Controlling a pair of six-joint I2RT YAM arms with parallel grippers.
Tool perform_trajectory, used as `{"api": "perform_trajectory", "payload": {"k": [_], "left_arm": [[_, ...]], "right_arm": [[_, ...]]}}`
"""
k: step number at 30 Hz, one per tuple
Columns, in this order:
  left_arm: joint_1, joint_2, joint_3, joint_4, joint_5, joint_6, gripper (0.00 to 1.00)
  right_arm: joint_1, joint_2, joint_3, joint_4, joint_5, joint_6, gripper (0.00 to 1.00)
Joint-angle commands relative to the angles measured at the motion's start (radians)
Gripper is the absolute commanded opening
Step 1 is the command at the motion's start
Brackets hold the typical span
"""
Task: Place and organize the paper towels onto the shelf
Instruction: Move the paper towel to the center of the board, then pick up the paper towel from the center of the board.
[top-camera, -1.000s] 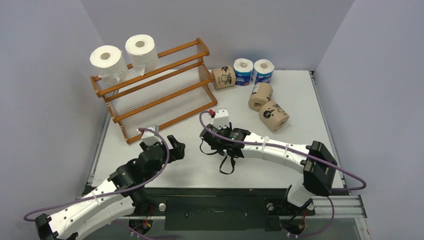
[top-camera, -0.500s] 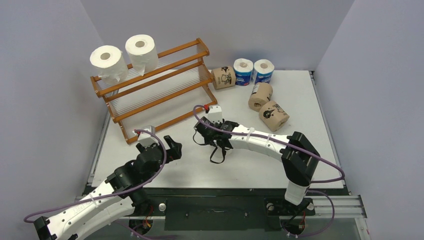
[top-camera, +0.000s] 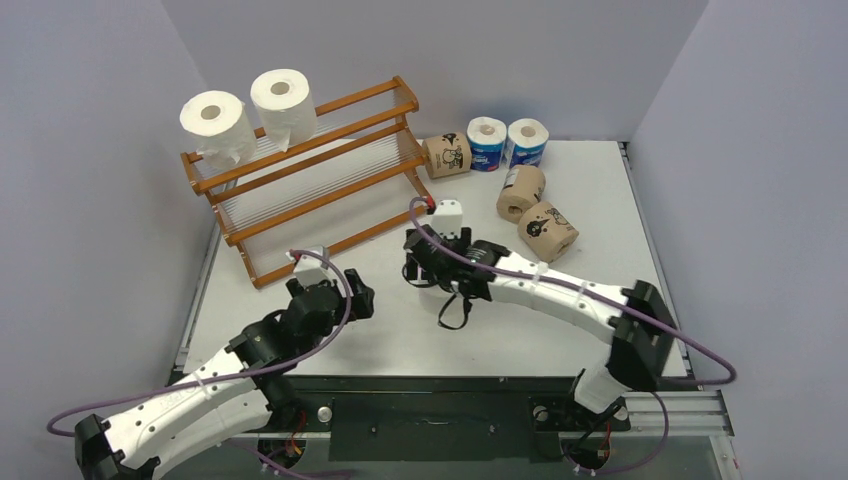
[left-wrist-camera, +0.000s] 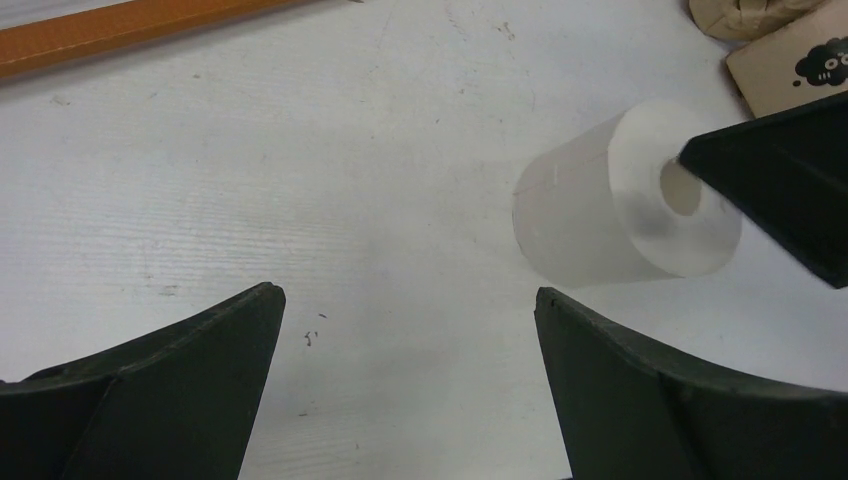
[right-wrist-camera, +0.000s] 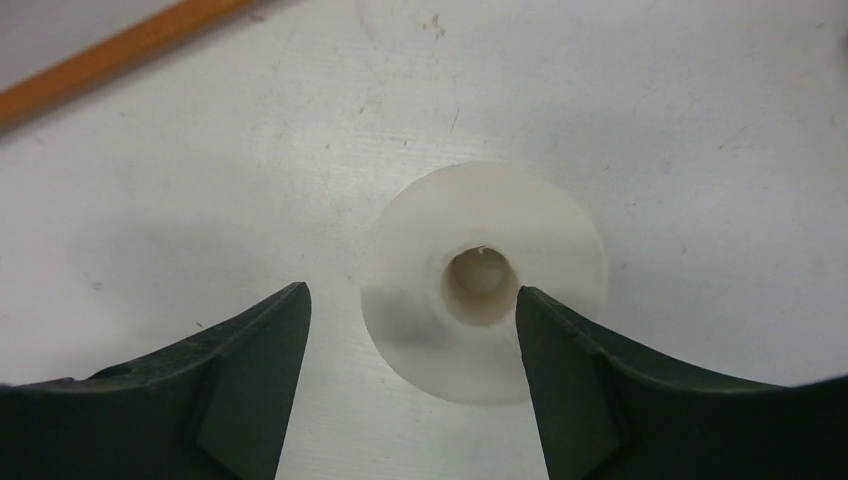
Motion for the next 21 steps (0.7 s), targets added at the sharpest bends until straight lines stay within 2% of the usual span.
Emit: {"api": "perform_trajectory", "payload": {"k": [1,4,9,15,21], "left_arm": [[0.003,0.060,0.106,0.141,0.093,0.098,0.96],[0.002,0.146,0.147,0.204,0.182,0.150,0.96],[-0.013,0.356,0.305,0.239,0.317,0.188,0.96],[-0.084,0.584,0.471,0.258,0.364,0.223,0.96],[-0.116,0.769,0.584,0.246,0.370,0.233,0.98]], "right_arm": [[-0.003,-0.270,-0.114,0.000,0.165,0.046,0.71],[-0.041,-0.386,-0.237,0.024,0.231,0.066,0.71],[-0.123,-0.537,-0.471,0.080,0.207,0.091,0.68],[-0.132,-0.714,-0.648,0.131,0.231,0.111,0.67],[-0.135,-0.867,-0.743,0.141,0.267,0.124,0.67]]}}
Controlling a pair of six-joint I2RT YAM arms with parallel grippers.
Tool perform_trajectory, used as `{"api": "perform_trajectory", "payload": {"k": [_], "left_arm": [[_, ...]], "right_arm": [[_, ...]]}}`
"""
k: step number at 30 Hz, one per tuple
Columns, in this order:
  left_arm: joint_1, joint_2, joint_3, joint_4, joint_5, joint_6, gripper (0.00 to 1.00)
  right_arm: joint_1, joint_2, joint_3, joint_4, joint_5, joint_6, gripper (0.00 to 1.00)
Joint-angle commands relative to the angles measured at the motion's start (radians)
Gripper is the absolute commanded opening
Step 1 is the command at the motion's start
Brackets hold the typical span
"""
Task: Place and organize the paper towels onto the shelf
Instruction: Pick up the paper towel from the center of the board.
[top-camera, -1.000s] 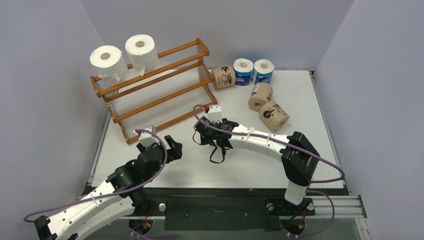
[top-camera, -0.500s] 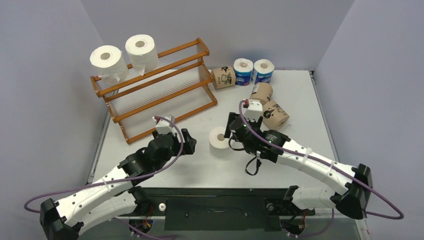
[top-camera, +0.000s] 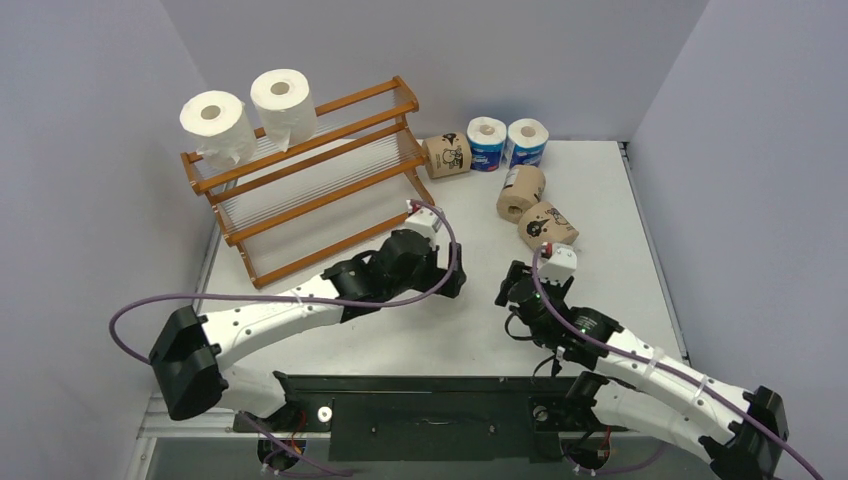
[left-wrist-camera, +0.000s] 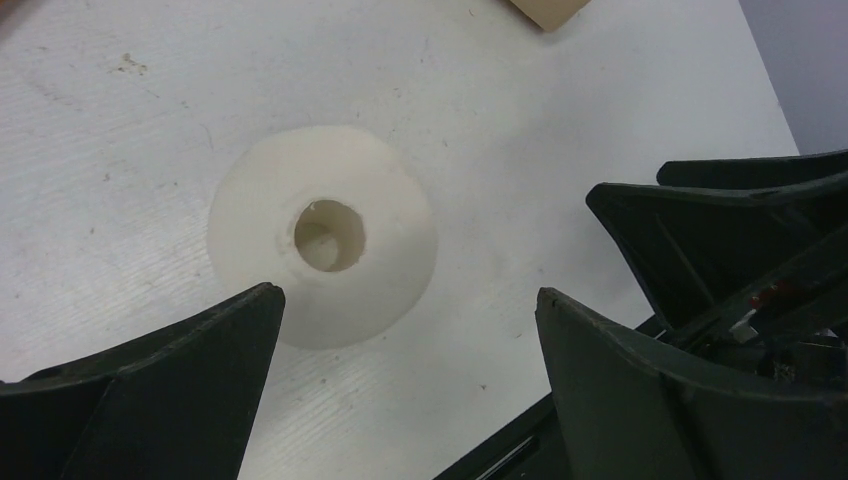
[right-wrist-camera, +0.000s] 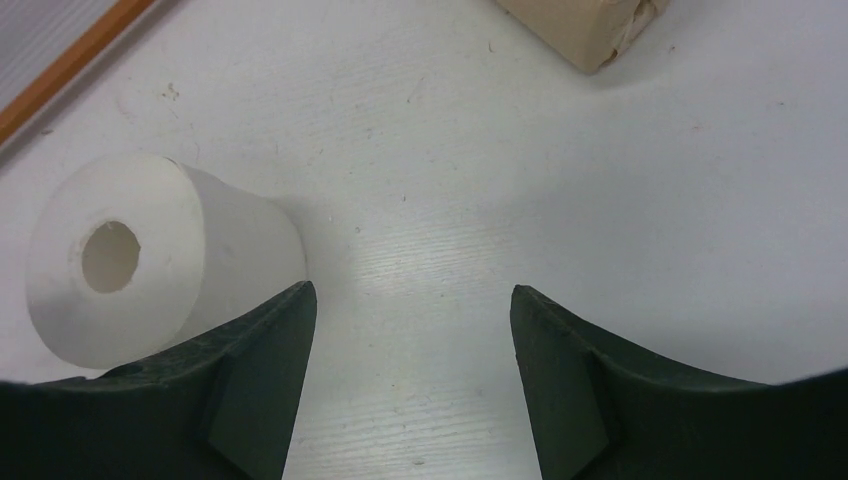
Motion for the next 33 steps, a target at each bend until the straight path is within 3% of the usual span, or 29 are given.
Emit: {"api": "perform_trajectory", "payload": {"k": [1,3,7,21,33], "left_arm": [[-0.010,0.105,0.099,0.032,0.033,0.025,0.98],[-0.011,0.146,0.114,0.050,0.047,0.027,1.00],[-0.012,0.222,0.162,0.044,0.060,0.026,0.92],[-0.024,0.341,0.227,0.012,0.022,0.029,0.77],[-0.042,0.399,0.259,-0.049,-0.041,0.049,0.74]], "right_arm": [[-0.007,-0.103,-0.048,0.056,0.062,0.023,0.67],[-0.008,-0.132,-0.063,0.050,0.066,0.024,0.66],[-0.008,-0.173,-0.082,0.038,0.074,0.022,0.65],[-0.008,-0.246,-0.117,0.014,0.079,0.018,0.64],[-0.009,-0.271,-0.121,-0.005,0.086,0.012,0.64]]}}
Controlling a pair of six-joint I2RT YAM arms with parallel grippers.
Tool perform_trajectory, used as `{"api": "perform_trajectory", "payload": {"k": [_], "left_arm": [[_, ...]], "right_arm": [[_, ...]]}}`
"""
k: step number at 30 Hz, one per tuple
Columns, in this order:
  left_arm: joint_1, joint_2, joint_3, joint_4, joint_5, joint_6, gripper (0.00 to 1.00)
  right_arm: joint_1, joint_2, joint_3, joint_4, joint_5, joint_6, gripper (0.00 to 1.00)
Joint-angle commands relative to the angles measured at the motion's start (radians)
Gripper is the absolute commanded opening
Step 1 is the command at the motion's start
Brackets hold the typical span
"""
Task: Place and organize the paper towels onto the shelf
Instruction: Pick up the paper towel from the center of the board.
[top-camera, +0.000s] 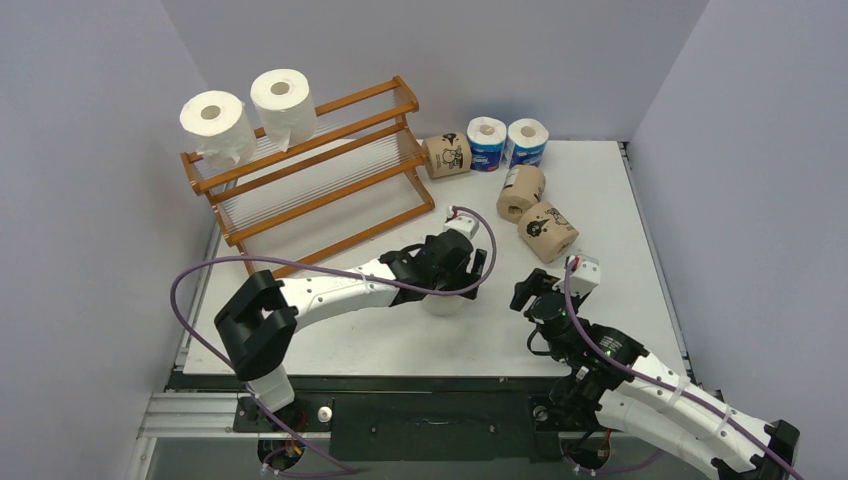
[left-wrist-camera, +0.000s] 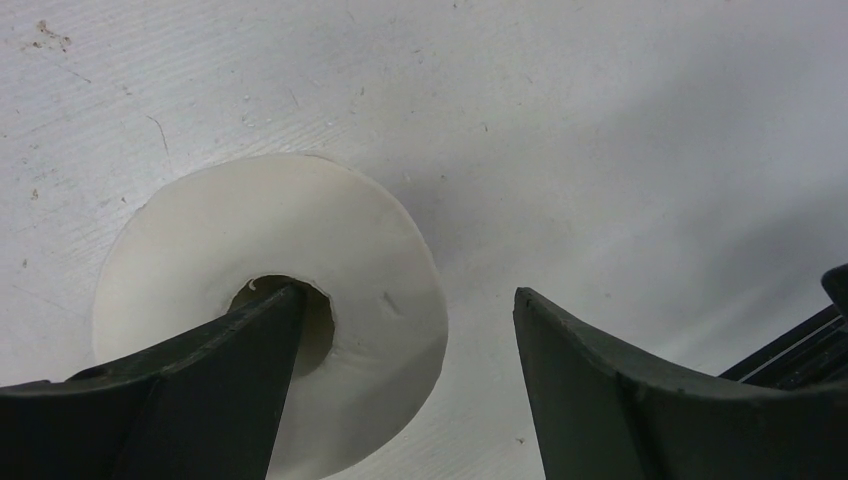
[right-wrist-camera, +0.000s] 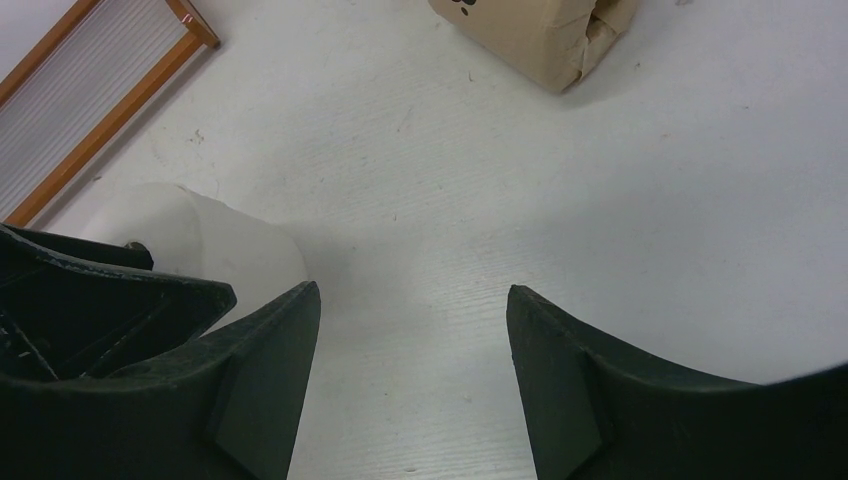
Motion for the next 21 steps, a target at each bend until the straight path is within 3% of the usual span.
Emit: {"api": "perform_trajectory", "payload": {"k": [1,14,21], "left_arm": [[-0.010,0.020,0.050,-0.013,-0.026,0.021,0.72],[-0.012,0.019,0.057,-0.023,-0.031,0.041,0.46],[-0.012,0.029,0.065,-0.039,-0.040,0.052,0.46]], "right_arm": [[-0.007,-0.003,-0.007,-0.002,0.034,-0.003,0.64],[-0.008,-0.007,-0.009,-0.005,0.040,-0.003,0.64],[-0.007,-0.007,-0.010,-0.005,0.046,-0.001,0.63]]}}
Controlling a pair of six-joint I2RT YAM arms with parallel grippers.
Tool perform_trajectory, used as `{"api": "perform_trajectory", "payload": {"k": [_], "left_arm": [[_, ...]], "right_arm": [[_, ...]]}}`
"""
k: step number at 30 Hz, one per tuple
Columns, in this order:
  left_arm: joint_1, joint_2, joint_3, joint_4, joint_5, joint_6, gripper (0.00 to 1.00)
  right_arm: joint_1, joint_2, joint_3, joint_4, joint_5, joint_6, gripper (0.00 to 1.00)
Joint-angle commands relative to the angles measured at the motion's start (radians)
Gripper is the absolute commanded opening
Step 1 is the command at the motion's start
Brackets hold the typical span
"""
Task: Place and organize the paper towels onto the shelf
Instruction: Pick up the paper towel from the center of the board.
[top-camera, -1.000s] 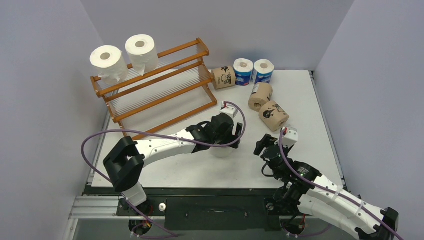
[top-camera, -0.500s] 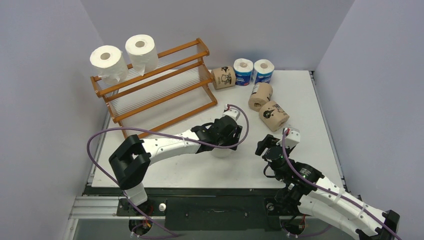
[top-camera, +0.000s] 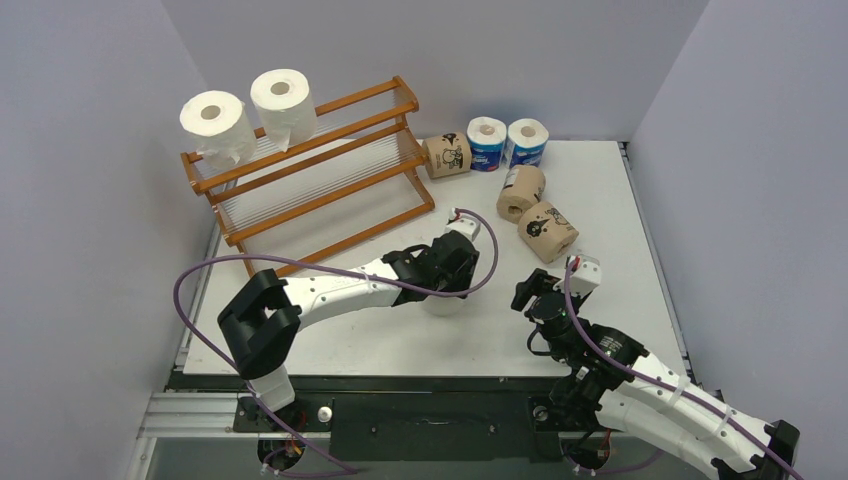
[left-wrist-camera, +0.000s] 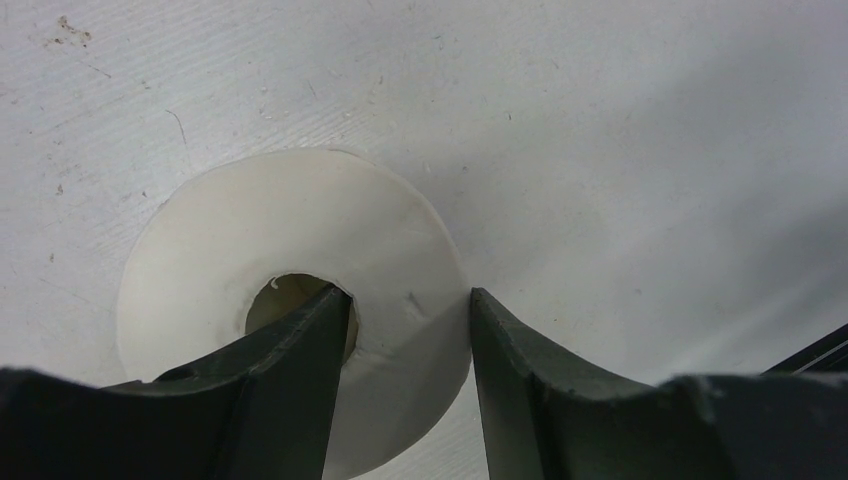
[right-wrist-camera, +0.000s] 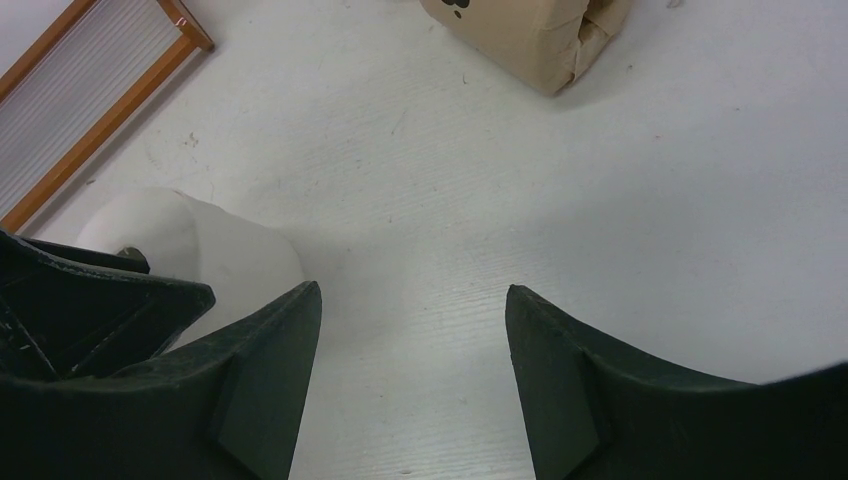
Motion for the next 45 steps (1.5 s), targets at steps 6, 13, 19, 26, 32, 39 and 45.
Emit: {"api": "perform_trajectory", "payload": {"k": [6,13,19,26,32,39,45], "left_arm": [[-0.005,0.009,0.054,-0.007,-0.014,0.020,0.45],[-0.006,-0.007,0.077,-0.030,-0.019,0.033,0.29],[-0.001,-0.082,0.162,-0.112,-0.070,0.081,0.23],[0.049,-0.144,0.356,-0.227,-0.151,0.157,0.21],[0.148,-0.169,0.542,-0.250,-0.174,0.205,0.18],[0.257,-0.148,0.712,-0.263,-0.192,0.263,0.18],[0.323,-0.048,0.944,-0.313,-0.227,0.320,0.18]], "right_arm": [[-0.003,-0.006,-0.010,0.001,0.039,0.001,0.63],[-0.003,-0.010,-0.007,0.001,0.038,0.000,0.63],[-0.003,-0.014,0.000,0.000,0.041,-0.005,0.62],[-0.003,-0.007,0.013,0.006,0.040,-0.028,0.62],[-0.003,-0.013,0.021,0.008,0.041,-0.050,0.62],[-0.003,-0.033,0.022,0.007,0.046,-0.074,0.62],[-0.003,-0.034,0.017,0.016,0.046,-0.087,0.62]]}}
